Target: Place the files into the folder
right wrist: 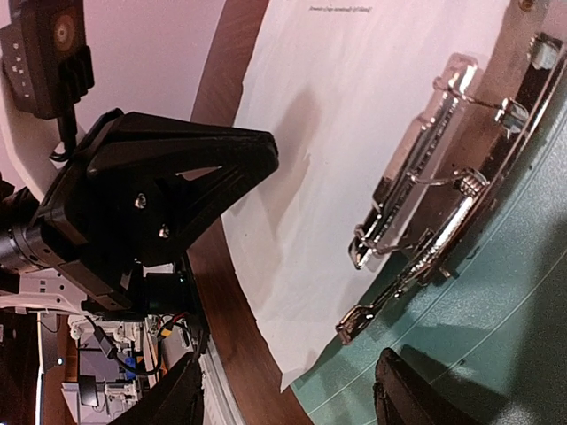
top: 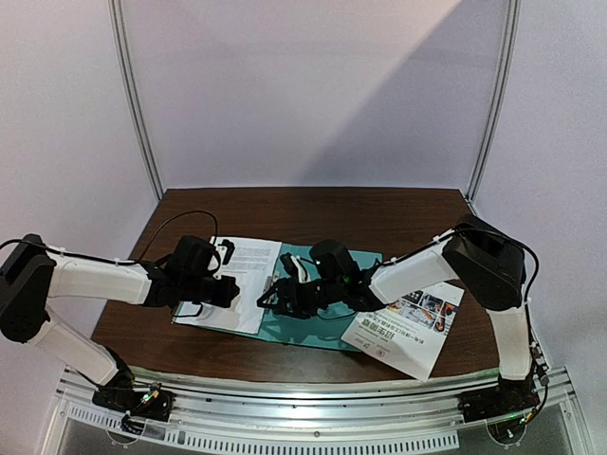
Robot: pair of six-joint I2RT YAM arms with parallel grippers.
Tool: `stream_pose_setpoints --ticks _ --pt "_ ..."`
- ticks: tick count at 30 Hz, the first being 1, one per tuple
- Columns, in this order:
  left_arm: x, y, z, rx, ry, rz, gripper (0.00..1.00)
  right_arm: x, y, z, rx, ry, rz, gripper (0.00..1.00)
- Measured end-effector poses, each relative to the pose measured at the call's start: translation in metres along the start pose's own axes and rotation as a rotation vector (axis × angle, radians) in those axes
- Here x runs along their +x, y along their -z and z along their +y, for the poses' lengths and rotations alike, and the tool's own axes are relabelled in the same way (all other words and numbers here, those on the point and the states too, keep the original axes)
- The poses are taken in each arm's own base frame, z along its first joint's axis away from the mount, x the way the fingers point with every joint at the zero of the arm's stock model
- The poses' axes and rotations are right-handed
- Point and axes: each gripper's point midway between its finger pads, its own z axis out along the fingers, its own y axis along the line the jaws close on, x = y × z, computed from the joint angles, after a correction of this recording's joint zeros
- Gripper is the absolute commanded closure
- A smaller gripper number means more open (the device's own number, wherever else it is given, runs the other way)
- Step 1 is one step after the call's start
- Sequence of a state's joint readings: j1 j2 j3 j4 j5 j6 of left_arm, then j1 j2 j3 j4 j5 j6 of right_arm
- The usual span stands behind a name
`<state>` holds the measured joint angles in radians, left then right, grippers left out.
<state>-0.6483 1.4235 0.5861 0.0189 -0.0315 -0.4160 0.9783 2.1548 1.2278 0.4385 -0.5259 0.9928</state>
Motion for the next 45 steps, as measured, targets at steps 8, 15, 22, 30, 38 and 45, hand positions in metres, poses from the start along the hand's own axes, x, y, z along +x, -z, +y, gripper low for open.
stream_pose_setpoints --ticks 8,15,22,30,38,45 --pt "0.007 -0.004 0.002 -0.008 -0.002 0.019 0.96 -0.003 -0.005 -0.009 0.007 -0.053 -0.002 0.35" --pt "0.009 -0.004 0.002 -0.008 -0.006 0.022 0.96 -0.009 -0.009 -0.009 -0.013 -0.065 -0.014 0.36" --pt "0.014 -0.007 0.003 -0.016 -0.011 0.038 0.96 -0.016 -0.011 -0.009 -0.036 -0.074 -0.031 0.36" --pt "0.021 -0.011 0.006 -0.023 -0.014 0.055 0.97 -0.017 -0.011 -0.006 -0.050 -0.078 -0.034 0.36" --pt "0.022 -0.012 0.006 -0.024 -0.014 0.054 0.97 -0.019 -0.011 0.003 -0.086 -0.064 -0.037 0.36" --pt "0.022 -0.013 0.006 -0.025 -0.016 0.055 0.97 -0.021 -0.010 0.007 -0.102 -0.061 -0.044 0.37"
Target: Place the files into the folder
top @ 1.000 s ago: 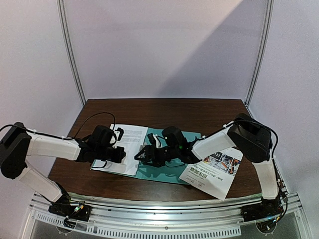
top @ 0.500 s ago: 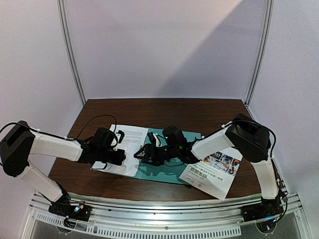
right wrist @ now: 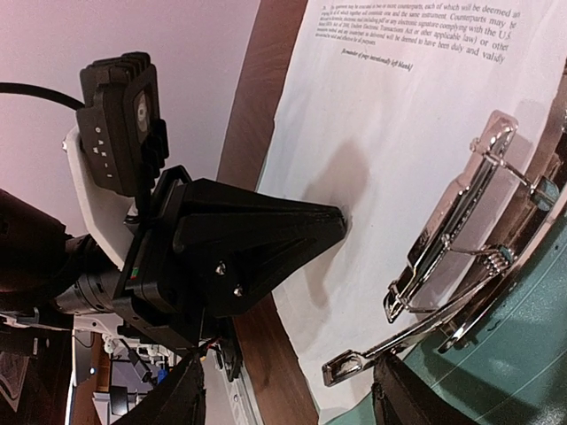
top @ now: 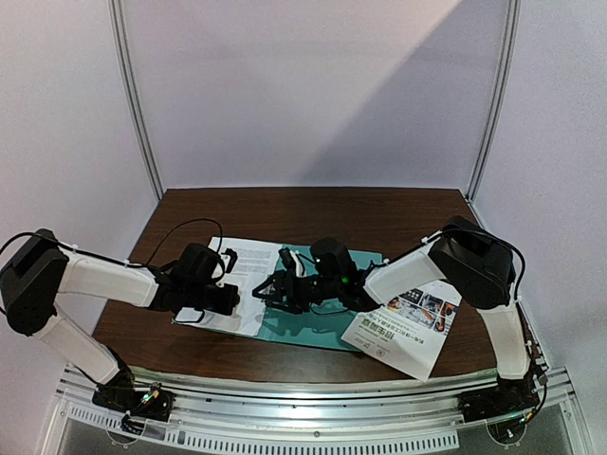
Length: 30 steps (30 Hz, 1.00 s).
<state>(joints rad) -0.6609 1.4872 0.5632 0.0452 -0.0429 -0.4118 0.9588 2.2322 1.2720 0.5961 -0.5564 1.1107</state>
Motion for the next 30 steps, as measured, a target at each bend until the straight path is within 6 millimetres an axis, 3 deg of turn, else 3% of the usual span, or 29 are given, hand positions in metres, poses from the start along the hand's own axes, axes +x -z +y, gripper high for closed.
stream_pose_setpoints --ticks 15,27,30 --pt "-0.001 -0.001 0.000 -0.001 0.000 -0.005 0.97 -0.021 0.010 -0.008 0.025 0.030 -0.052 0.36" --pt "-0.004 -0.004 -0.001 -0.002 0.000 -0.011 0.97 -0.041 0.014 0.003 0.005 0.064 -0.089 0.36" --pt "-0.004 -0.004 -0.001 -0.002 0.000 -0.011 0.97 -0.044 0.017 -0.005 0.036 0.055 -0.090 0.35"
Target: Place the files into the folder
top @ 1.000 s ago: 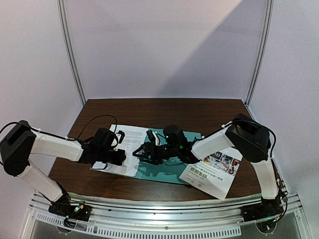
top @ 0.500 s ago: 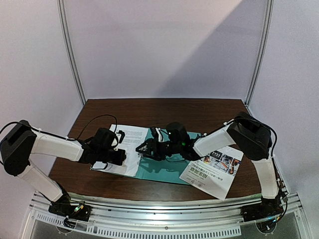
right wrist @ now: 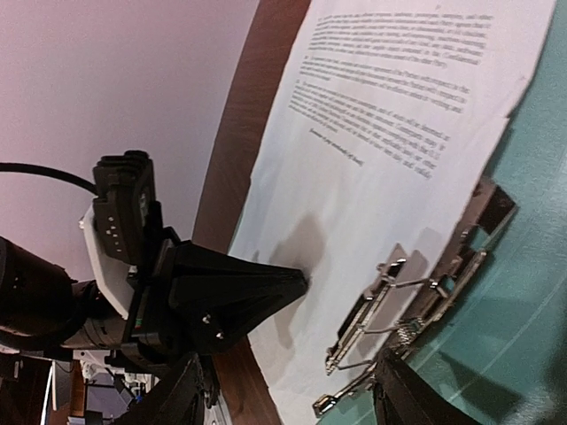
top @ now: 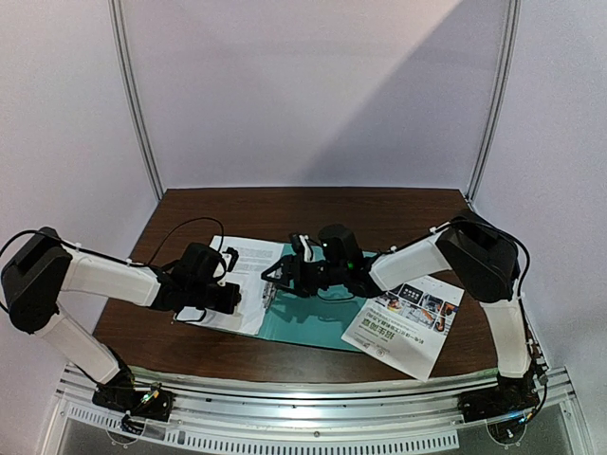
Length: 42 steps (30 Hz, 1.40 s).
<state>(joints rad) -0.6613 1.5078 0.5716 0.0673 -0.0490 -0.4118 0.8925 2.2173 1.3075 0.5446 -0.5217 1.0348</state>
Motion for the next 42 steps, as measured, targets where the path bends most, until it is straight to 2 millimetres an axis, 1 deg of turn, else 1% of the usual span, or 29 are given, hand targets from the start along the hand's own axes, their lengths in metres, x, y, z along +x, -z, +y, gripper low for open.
stream_pose_setpoints --ticks 1,4,8,11,16,22,29,36,42 --pt "0.000 0.000 0.000 0.000 0.000 0.000 0.97 -0.001 0.001 -0.005 0.025 -0.005 -0.001 0.35" --pt "0.000 0.000 0.000 0.000 0.000 0.000 0.97 -0.002 0.008 -0.011 0.075 -0.006 -0.003 0.32" --pt "0.000 0.000 0.000 -0.001 -0.001 0.000 0.97 0.005 0.020 -0.005 0.097 -0.003 0.003 0.29" --pt "0.000 0.000 0.000 -0.003 -0.001 -0.001 0.97 0.012 0.022 0.002 0.094 -0.004 0.013 0.28" --pt "-0.001 -0.001 0.000 -0.004 -0.002 -0.001 0.97 0.032 0.015 0.009 0.088 -0.028 0.049 0.26" --pt "-0.001 -0.001 0.000 -0.007 -0.003 -0.002 0.97 0.045 0.008 0.013 0.078 -0.057 0.074 0.25" --pt "-0.001 -0.001 -0.001 -0.008 -0.005 -0.002 0.97 0.055 -0.003 -0.005 0.103 -0.099 0.097 0.25" --pt "-0.001 -0.001 0.000 -0.009 -0.005 -0.003 0.98 0.051 -0.011 0.000 0.074 -0.106 0.092 0.25" --pt "-0.001 -0.001 -0.001 -0.009 -0.006 -0.003 0.98 0.053 -0.019 0.001 0.048 -0.110 0.101 0.25"
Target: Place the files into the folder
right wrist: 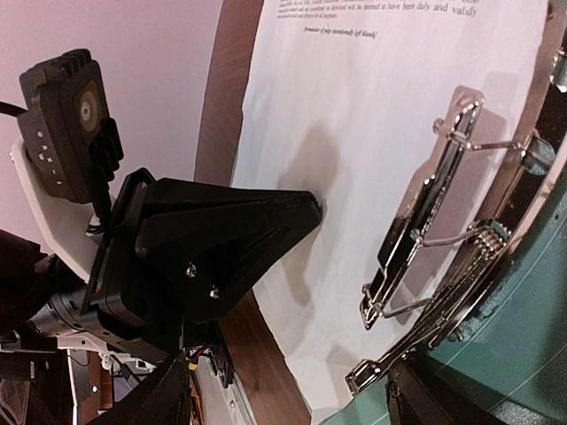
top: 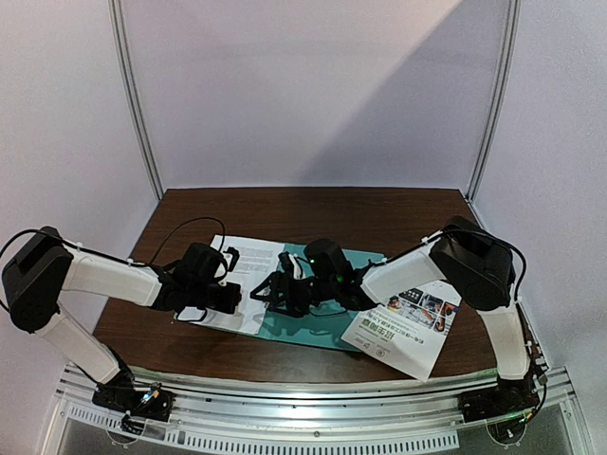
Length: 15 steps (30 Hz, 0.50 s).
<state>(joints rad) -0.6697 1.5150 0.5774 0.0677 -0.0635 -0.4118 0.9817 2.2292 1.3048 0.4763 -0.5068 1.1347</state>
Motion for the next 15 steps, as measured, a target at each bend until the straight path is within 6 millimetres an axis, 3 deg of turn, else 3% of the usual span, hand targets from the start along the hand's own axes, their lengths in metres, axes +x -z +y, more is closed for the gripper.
stream_pose_setpoints --ticks 15 --pt "0.000 0.000 -0.001 0.001 -0.001 0.000 0.98 0.000 -0.001 0.018 -0.071 0.023 0.000 0.26"
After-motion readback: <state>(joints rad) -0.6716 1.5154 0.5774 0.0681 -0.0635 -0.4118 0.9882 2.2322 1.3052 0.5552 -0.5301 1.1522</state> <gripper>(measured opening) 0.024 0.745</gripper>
